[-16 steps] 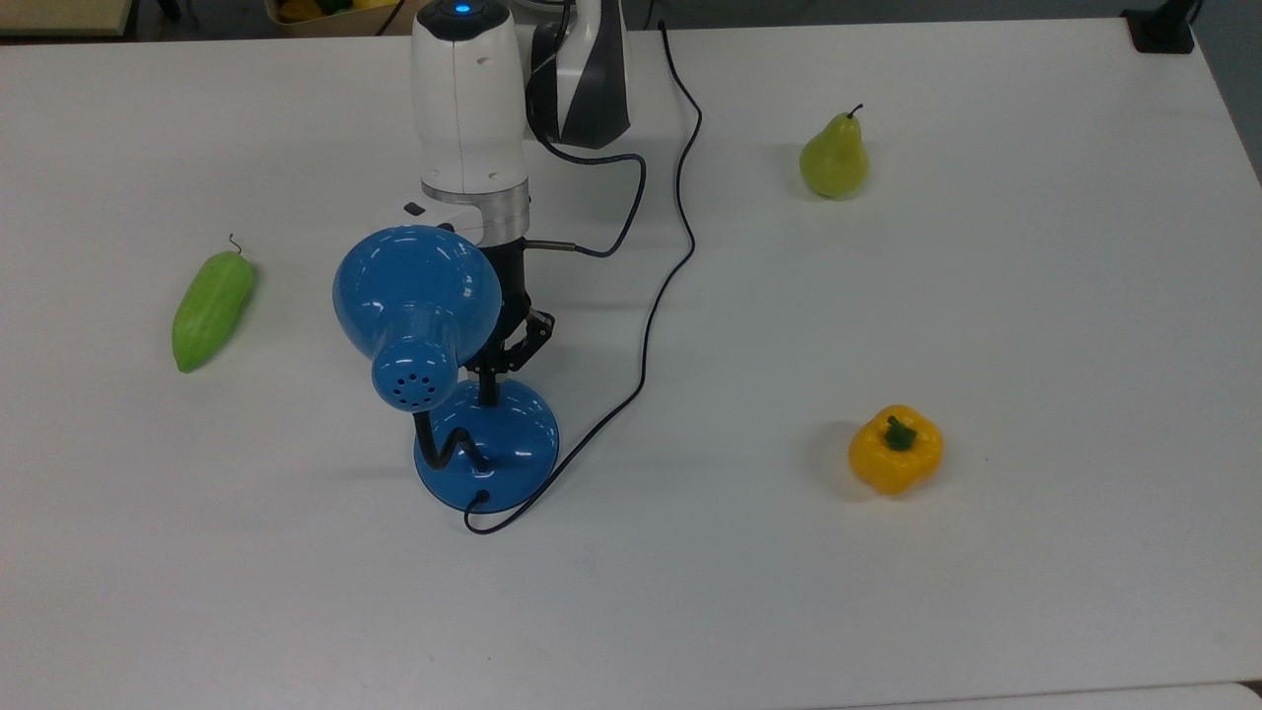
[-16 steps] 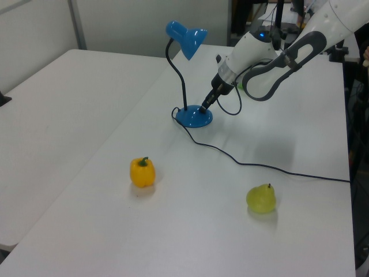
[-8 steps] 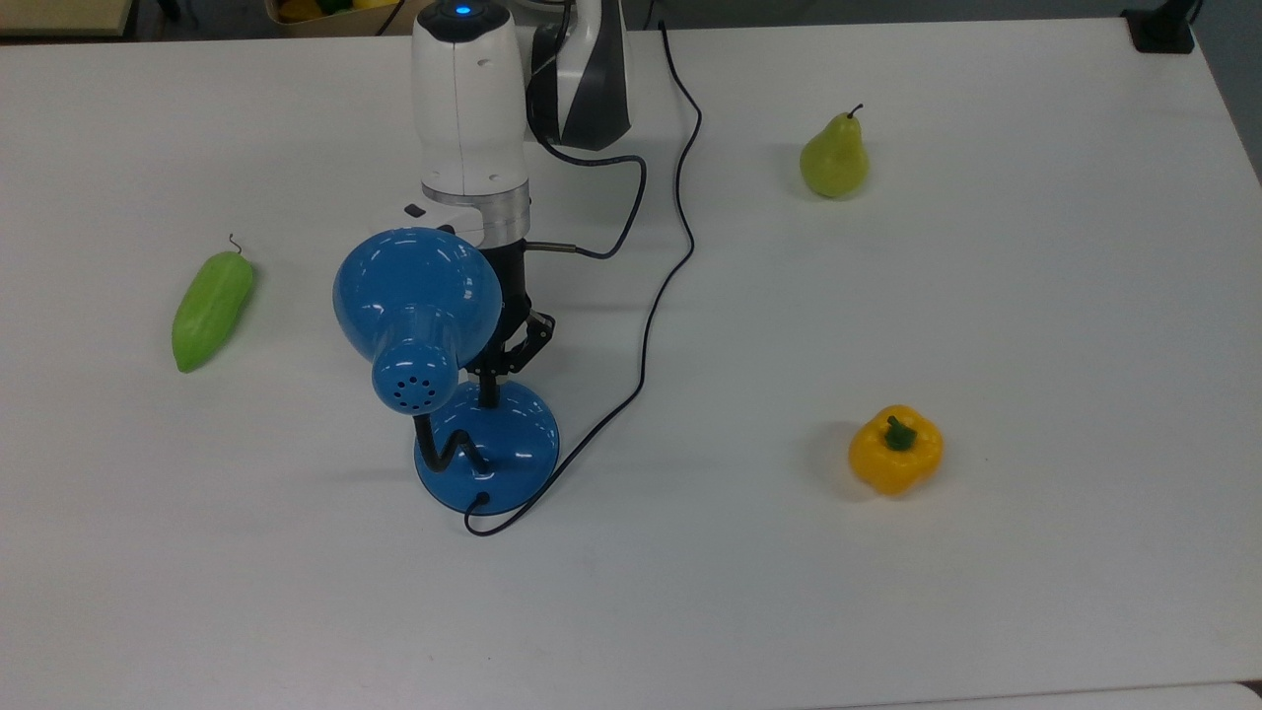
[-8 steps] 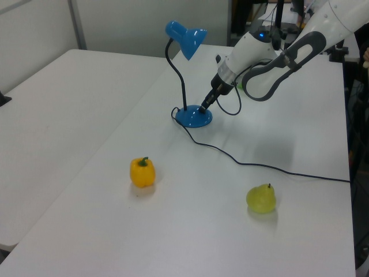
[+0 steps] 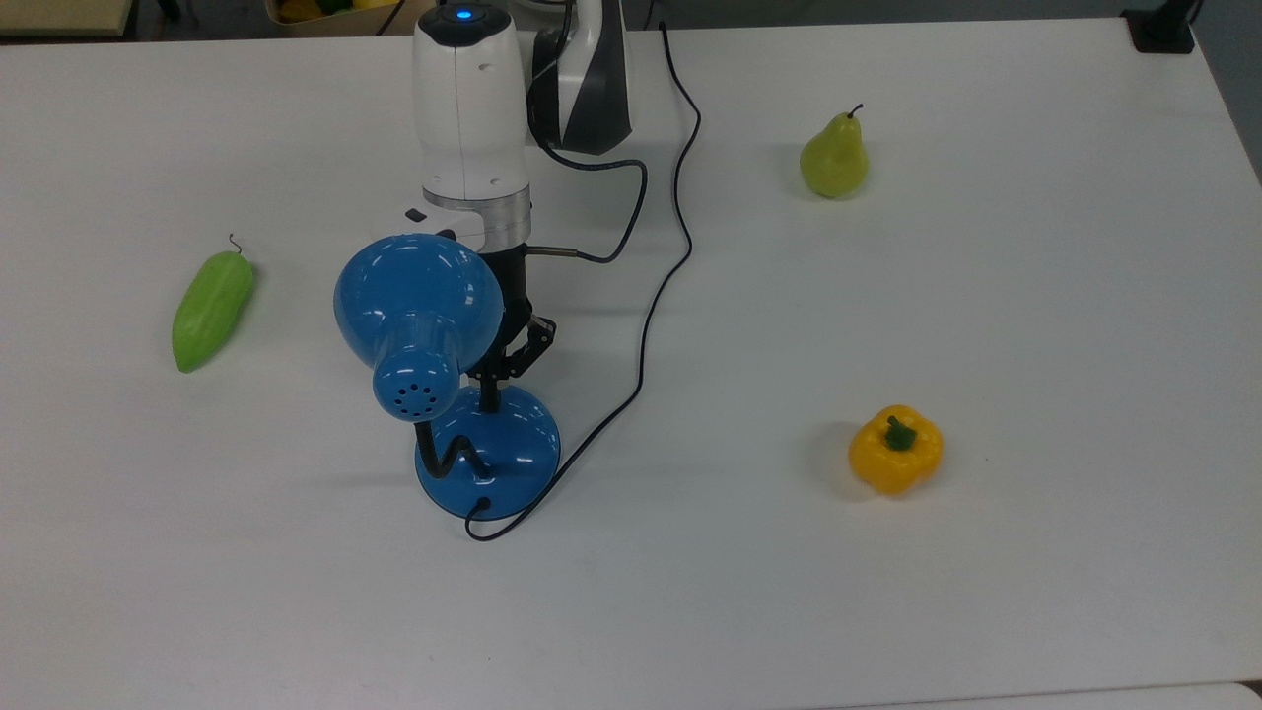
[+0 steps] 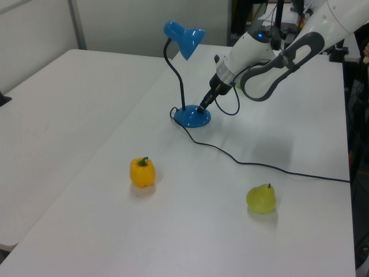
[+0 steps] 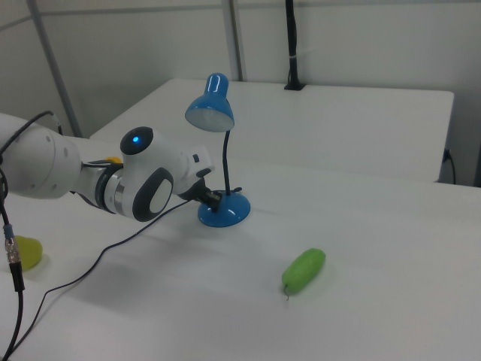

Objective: Turn on desk lamp

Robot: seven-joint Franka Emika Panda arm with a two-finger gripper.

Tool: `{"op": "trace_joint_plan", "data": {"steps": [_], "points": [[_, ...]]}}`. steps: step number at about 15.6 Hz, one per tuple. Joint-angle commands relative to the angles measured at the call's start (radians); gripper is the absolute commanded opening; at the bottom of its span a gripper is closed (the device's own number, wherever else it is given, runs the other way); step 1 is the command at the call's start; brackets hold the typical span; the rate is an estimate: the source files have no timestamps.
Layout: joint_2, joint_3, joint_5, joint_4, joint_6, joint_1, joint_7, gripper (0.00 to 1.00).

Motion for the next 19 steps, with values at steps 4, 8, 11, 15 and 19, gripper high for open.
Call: {"op": "trace_joint_plan", "data": {"steps": [4, 8, 11, 15, 19], "points": [[0.025, -0.007, -0.004, 0.02, -0.078, 0.003, 0.023, 0.0], [0.017, -0.007, -0.004, 0.022, -0.078, 0.003, 0.022, 0.0], [0.018, -0.007, -0.004, 0.025, -0.075, 0.002, 0.017, 0.0], [0.019, -0.007, -0.004, 0.026, -0.072, 0.0, 0.017, 0.0], [0.019, -0.007, -0.011, 0.025, -0.064, -0.003, 0.015, 0.0]]}}
